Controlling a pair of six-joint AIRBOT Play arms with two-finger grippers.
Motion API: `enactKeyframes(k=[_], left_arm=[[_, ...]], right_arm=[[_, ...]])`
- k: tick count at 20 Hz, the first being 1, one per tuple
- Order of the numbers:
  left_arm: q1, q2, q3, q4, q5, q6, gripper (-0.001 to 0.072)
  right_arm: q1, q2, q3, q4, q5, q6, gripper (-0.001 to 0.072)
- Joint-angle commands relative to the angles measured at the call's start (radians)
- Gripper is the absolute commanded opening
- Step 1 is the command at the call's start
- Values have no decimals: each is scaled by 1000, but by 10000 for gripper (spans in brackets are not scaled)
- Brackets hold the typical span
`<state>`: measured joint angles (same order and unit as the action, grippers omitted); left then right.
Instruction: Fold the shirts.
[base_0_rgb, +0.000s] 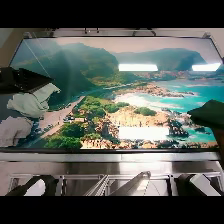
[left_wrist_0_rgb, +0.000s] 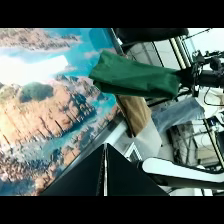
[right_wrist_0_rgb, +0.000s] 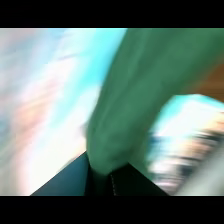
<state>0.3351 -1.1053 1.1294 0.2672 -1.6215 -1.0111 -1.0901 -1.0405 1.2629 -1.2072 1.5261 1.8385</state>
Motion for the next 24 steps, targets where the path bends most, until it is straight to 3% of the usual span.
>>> enactKeyframes(k=[1, 7, 15, 16, 17, 18, 21, 24], left_arm=[[-33, 1, -9, 1, -16, -4, 23], [-33, 1, -9, -4, 0, -4, 23], [-33, 1, -9, -5, -2, -12, 23], [-33, 1, -9, -5, -2, -12, 23], [-33, 1, -9, -5, -1, -17, 22], [-33, 1, -9, -5, 0, -21, 22], [-33, 1, -9, -5, -2, -23, 22], [-33, 1, -9, -5, -1, -21, 22]], right_arm=[[-137, 18, -35, -351, -13, 15, 23], [-161, 15, -171, -340, -122, 5, 24], [-161, -68, -203, -346, -124, -15, 26], [-161, -81, -211, -350, -119, -14, 53], [-161, -97, -212, -350, -103, -14, 325], [-161, -108, -211, -349, -84, -16, 715], [-161, -115, -178, -308, -66, -38, 707], [-137, -115, -101, -167, -27, -56, 705]])
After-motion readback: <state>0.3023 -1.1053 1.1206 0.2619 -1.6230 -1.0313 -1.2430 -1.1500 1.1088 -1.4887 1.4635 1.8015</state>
